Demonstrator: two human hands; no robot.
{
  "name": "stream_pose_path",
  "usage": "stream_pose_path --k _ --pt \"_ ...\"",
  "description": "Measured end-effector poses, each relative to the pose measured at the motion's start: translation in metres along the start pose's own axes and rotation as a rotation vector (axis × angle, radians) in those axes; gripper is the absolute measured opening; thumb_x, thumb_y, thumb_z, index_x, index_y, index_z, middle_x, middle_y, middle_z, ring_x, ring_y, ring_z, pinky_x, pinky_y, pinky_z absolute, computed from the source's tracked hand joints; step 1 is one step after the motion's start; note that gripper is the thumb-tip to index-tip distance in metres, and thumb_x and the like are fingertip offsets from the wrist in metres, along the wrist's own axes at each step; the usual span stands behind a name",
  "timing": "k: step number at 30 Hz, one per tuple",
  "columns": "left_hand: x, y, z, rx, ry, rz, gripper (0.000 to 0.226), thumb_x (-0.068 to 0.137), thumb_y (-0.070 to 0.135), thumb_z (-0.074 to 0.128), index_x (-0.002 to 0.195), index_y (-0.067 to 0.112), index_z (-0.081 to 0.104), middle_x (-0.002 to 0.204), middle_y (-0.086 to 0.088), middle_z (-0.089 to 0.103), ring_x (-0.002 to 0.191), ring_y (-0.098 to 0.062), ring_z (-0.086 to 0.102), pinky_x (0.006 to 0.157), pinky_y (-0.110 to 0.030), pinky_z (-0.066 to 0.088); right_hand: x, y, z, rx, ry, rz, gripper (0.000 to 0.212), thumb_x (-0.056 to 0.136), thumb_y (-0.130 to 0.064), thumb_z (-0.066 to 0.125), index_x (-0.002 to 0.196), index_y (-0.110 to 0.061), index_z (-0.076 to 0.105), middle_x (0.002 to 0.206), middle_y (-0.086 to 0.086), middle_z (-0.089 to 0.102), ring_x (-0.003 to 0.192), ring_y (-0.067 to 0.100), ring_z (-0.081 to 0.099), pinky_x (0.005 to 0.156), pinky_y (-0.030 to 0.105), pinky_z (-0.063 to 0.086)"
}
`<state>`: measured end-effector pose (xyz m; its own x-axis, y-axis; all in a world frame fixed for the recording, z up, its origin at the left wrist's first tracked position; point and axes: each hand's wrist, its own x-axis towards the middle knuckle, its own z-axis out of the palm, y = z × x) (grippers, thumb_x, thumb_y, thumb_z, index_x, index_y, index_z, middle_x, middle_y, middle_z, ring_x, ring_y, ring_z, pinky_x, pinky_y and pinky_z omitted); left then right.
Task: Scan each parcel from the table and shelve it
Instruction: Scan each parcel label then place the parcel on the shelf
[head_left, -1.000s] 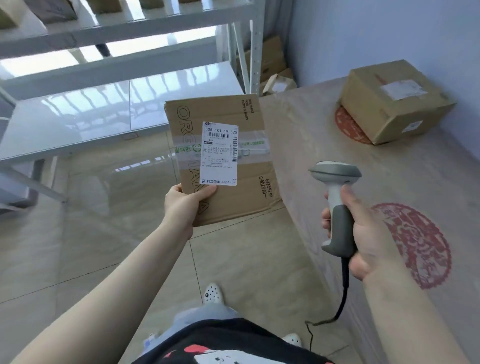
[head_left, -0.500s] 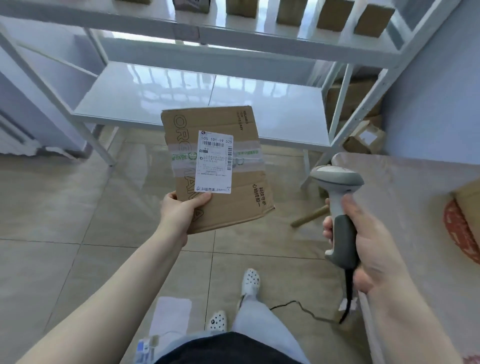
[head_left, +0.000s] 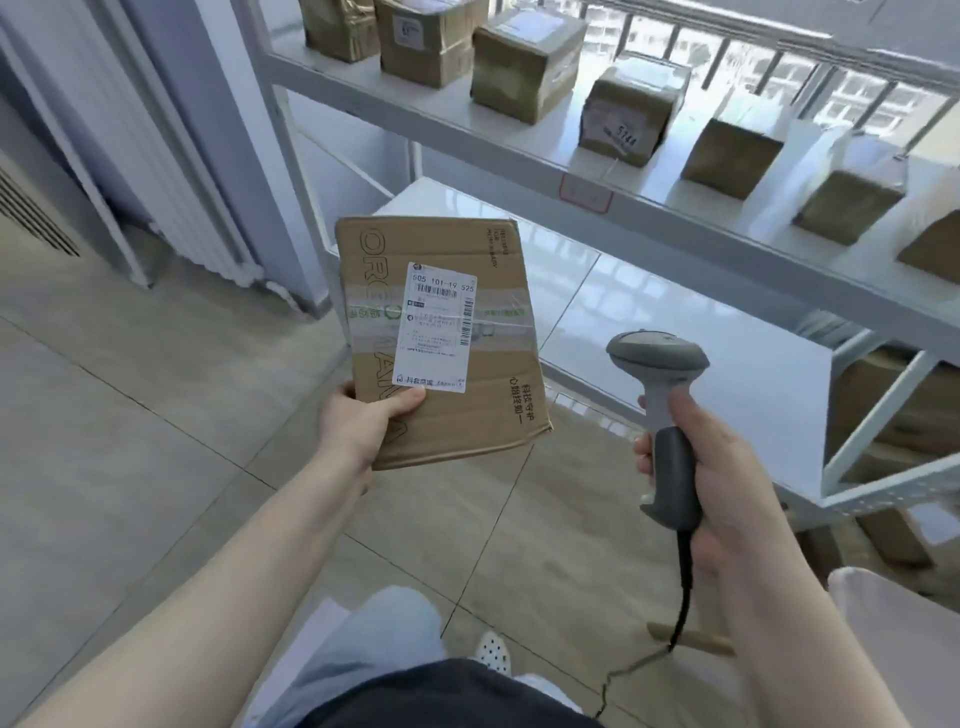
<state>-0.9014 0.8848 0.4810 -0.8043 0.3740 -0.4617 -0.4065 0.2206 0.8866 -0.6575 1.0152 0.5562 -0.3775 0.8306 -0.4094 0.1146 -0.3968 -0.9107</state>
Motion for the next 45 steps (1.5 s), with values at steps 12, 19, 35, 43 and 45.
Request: stream_pose_path --k 12,19,35,43,45 --pt "0.156 0.093 -0.047 -0.081 -0.033 0.037 0.031 0.070 0.010 0.088 0.089 0.019 0.066 0.091 0.001 0.073 0.082 -0.019 0.069 0.079 -0.031 0.055 0.105 -0.058 0.159 -0.037 -0.071 -0.103 0.046 0.087 -0.049 0.059 0.109 -0.009 0.065 0.068 0.003 0.064 0.054 0.012 0.056 0.053 0.030 0.041" --pt "0.239 0.195 -0.094 -0.091 -0.092 0.135 0.054 0.064 0.019 0.092 0.112 0.014 0.068 0.102 0.001 0.076 0.092 -0.019 0.072 0.082 -0.034 0.056 0.135 -0.106 0.271 -0.015 -0.108 -0.211 0.054 0.074 -0.054 0.062 0.107 -0.011 0.066 0.070 0.006 0.064 0.059 0.015 0.055 0.056 0.031 0.041" --pt "0.271 0.357 -0.115 -0.157 -0.222 0.402 0.071 0.042 0.027 0.095 0.108 0.016 0.072 0.093 0.002 0.078 0.091 -0.020 0.072 0.077 -0.032 0.055 0.166 -0.222 0.327 0.132 -0.234 -0.516 0.053 0.076 -0.050 0.061 0.109 -0.008 0.066 0.068 0.008 0.061 0.055 0.013 0.055 0.051 0.022 0.048" --pt "0.248 0.427 -0.076 -0.181 -0.289 0.522 0.056 0.043 0.029 0.089 0.096 0.018 0.074 0.095 -0.002 0.078 0.079 -0.017 0.073 0.069 -0.030 0.057 0.167 -0.265 0.327 0.178 -0.259 -0.659 0.045 0.077 -0.048 0.060 0.101 -0.010 0.064 0.066 0.006 0.063 0.054 0.013 0.056 0.048 0.024 0.047" --pt "0.241 0.444 -0.065 -0.177 -0.303 0.561 0.061 0.044 0.031 0.092 0.101 0.016 0.074 0.097 -0.002 0.078 0.078 -0.016 0.073 0.063 -0.026 0.056 0.165 -0.274 0.322 0.177 -0.255 -0.688 0.046 0.077 -0.050 0.061 0.101 -0.011 0.064 0.066 0.005 0.063 0.054 0.014 0.056 0.048 0.027 0.044"
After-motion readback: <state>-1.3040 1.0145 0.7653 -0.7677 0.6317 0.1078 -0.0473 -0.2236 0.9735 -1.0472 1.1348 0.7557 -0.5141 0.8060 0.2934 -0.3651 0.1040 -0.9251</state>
